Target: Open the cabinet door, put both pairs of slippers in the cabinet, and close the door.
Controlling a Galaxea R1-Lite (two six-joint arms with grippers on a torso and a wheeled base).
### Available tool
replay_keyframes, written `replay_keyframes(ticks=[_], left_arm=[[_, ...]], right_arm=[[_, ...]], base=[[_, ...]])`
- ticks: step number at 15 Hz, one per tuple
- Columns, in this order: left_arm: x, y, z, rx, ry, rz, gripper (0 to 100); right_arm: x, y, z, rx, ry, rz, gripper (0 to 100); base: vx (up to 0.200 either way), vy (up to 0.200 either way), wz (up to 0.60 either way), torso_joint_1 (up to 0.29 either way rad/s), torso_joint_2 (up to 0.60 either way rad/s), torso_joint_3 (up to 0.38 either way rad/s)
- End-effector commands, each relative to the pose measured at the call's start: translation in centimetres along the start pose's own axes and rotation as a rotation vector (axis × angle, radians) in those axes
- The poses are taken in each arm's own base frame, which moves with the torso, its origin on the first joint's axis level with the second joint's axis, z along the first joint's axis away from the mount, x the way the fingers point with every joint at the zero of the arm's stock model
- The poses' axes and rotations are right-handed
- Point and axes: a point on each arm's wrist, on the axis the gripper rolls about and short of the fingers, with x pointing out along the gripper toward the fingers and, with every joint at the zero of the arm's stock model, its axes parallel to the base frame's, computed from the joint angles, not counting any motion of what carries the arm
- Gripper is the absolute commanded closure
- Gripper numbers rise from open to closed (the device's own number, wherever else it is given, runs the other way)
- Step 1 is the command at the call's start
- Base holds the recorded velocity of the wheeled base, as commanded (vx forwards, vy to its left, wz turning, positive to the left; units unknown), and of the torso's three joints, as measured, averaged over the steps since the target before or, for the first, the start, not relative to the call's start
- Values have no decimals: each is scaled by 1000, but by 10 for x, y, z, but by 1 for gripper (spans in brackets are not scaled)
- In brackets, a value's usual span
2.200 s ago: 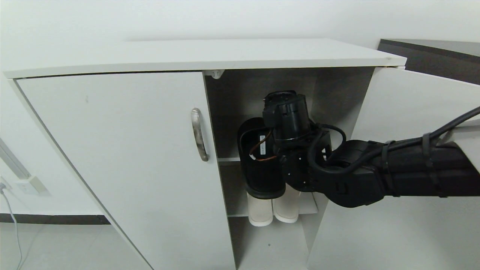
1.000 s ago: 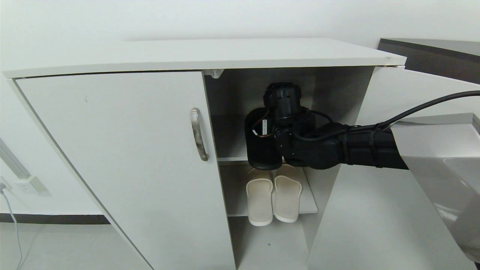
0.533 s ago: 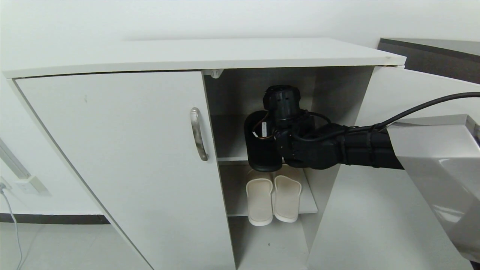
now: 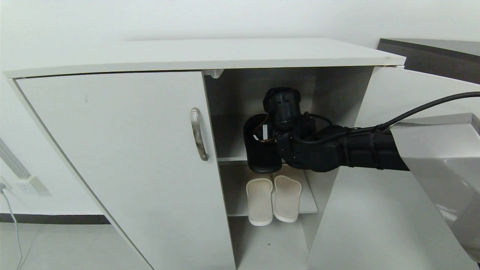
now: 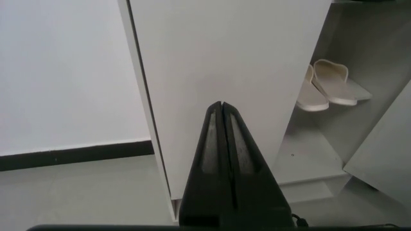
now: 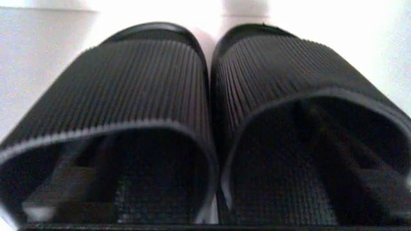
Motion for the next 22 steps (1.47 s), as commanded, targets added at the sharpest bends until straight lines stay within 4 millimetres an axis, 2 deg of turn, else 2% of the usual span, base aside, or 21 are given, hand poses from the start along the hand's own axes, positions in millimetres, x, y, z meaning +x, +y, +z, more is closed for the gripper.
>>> replay_keyframes(ticks=[1,6,9,12,14,17,18,22], left_arm=[[0,0,0,0,1,0,100],[0,0,0,0,1,0,100],[0,0,0,0,1,-2,100],[0,0,0,-2,1,-2,100],[0,0,0,-2,1,-2,100],[0,0,0,-2,1,-2,100],[0,0,0,-2,1,-2,100],[0,0,0,-2,1,-2,100]], right_arm=[[-14,-3,7,3,-5,13,0],[-58,-7,10,-7,-11,43,0],[-94,-19,9,-14,-11,89,0],[-121,-34,1,-12,-20,125,0],[-133,-42,-6,-5,-31,153,0],[-141,-50,-20,0,-28,201,0],[-142,-50,-28,-1,-27,219,100],[-148,-52,-46,17,-39,296,100]], base=[[0,0,0,0,0,0],[0,0,0,0,0,0],[0,0,0,0,0,0],[0,0,0,0,0,0],[0,0,0,0,0,0],[0,0,0,0,0,0],[0,0,0,0,0,0],[0,0,0,0,0,0]])
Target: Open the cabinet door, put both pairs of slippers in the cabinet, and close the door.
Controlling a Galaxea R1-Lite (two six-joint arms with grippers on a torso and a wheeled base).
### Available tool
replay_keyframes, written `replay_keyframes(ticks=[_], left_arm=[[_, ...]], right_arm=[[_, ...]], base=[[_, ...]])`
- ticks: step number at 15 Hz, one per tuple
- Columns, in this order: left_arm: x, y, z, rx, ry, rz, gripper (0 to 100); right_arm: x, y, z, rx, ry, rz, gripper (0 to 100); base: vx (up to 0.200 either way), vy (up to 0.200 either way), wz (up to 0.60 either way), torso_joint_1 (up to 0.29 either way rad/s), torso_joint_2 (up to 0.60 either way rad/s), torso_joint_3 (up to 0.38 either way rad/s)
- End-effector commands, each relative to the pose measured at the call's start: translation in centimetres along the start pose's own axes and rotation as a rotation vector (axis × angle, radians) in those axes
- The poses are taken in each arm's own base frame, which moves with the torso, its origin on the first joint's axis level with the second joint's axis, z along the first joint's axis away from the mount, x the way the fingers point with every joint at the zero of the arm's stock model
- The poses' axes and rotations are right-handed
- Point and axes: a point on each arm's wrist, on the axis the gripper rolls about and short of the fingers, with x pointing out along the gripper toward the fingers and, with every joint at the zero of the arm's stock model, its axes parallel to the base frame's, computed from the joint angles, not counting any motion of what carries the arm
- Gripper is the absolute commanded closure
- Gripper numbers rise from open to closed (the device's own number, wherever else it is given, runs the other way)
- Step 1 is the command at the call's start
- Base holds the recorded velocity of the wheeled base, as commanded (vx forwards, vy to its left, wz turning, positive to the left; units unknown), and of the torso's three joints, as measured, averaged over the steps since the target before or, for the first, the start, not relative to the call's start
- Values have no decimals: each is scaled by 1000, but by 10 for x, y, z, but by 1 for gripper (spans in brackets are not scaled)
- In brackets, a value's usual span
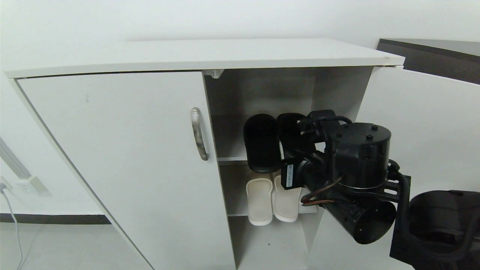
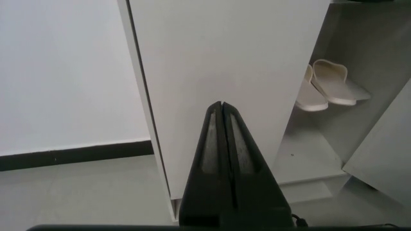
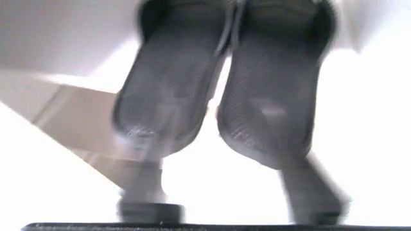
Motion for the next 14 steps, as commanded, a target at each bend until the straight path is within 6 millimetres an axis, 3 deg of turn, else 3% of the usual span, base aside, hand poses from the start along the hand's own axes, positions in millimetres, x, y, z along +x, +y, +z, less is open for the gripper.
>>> replay_keyframes(ticks=[1,14], left_arm=[[0,0,0,0,1,0,100],[0,0,0,0,1,-1,100]], right_arm=[[-3,-2,-12,-15,19,20,100],[-2,9,-29,-38,54,48,100]], base=[[0,0,0,0,0,0],[0,0,0,0,0,0]])
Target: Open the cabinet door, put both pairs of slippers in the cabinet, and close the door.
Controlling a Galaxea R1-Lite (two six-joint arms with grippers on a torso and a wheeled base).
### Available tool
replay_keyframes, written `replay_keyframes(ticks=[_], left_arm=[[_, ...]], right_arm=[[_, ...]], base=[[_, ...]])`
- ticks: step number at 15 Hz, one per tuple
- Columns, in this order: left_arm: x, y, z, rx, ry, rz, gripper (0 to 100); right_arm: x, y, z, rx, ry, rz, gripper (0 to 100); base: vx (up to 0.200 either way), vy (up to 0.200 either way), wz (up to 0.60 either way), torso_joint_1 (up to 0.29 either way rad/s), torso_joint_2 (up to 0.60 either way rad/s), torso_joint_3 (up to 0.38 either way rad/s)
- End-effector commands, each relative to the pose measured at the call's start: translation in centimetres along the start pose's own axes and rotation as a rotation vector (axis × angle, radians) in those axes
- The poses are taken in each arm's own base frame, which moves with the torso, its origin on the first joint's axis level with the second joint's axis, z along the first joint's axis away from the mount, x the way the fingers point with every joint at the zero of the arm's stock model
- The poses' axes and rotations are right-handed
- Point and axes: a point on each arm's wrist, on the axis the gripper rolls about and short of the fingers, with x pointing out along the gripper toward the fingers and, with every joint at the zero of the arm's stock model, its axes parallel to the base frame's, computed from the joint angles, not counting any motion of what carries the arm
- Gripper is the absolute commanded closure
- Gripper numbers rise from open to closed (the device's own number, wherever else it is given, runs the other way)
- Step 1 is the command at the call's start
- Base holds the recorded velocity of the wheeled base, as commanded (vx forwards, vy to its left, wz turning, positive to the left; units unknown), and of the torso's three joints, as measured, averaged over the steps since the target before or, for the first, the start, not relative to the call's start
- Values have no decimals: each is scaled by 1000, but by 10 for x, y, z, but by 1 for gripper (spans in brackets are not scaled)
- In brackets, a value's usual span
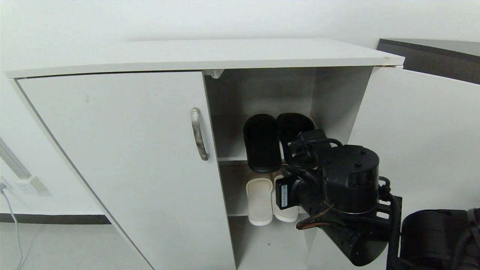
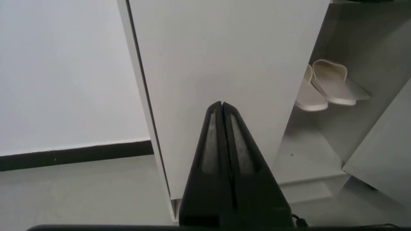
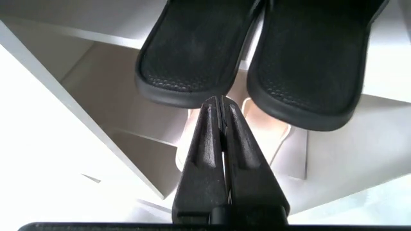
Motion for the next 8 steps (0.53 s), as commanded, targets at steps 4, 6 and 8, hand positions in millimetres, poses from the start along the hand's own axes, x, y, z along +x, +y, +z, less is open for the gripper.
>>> replay_keyframes(ticks=[4,6,8], left_arm=[[0,0,0,0,1,0,100],[0,0,0,0,1,0,100],[0,0,0,0,1,-2,100]], right_arm=[[2,1,-3,-4,5,-6,100],[2,1,-3,-4,5,-9,100],[2,1,-3,-4,5,-9,100]], base=[[-100,0,0,4,1,0],[-200,0,0,10,-5,2],[-200,0,0,-5,2,2]])
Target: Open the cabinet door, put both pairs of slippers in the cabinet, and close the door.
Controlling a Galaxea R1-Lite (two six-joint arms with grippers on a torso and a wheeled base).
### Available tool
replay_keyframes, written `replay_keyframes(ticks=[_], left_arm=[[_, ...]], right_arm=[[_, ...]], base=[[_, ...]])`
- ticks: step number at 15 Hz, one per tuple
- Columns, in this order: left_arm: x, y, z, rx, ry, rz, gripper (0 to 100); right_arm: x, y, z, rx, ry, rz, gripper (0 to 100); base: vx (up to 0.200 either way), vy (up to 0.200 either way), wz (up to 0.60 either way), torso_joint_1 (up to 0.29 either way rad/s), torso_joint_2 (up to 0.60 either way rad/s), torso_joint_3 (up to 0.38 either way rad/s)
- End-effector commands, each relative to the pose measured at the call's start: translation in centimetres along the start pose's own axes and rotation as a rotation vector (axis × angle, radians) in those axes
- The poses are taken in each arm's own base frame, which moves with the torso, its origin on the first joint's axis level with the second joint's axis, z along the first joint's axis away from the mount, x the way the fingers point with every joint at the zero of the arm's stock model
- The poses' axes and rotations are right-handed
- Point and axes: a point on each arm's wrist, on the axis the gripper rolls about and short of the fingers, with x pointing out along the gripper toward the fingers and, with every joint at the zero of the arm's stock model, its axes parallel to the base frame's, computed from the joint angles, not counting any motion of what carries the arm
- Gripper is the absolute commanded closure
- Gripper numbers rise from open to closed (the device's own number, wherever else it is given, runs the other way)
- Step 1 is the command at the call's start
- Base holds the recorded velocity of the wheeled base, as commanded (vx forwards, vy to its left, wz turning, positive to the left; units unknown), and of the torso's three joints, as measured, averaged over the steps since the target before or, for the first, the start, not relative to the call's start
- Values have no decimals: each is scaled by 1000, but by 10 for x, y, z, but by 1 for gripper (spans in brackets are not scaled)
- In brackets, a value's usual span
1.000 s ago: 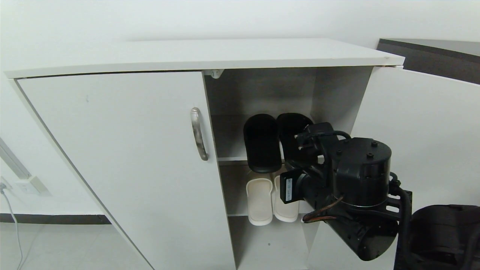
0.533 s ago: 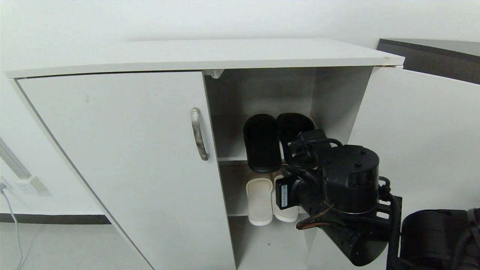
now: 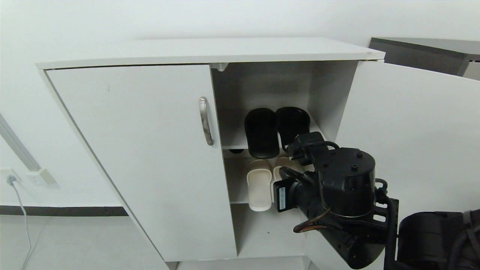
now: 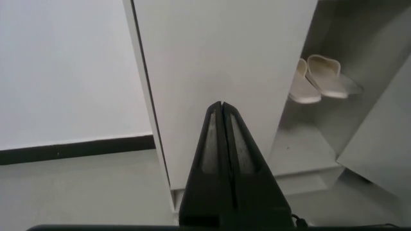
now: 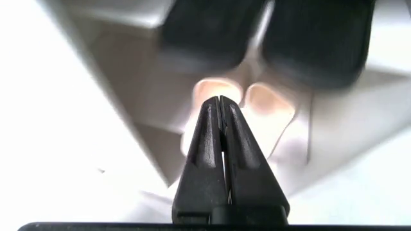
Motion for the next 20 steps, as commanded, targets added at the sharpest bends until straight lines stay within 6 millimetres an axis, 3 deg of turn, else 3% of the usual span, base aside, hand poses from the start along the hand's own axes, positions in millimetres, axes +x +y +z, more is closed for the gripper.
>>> replay_keyframes(ticks=[1,10,15,20], left_arm=[[0,0,0,0,1,-1,100],[0,0,0,0,1,-1,100],[0,0,0,0,1,-1,100],[0,0,0,0,1,-1,100]], right_arm=[[1,0,-1,-2,4,-1,100],[1,-2,-9,-14,20,4,100],[12,-5,-21,-29,56,-20,100],[14,-10,-29,-37,65,-19,100]], base=[[-200,0,0,7,2,2],[-200,0,0,2,2,2],[-200,0,0,1,2,3],[0,0,0,0,0,0]])
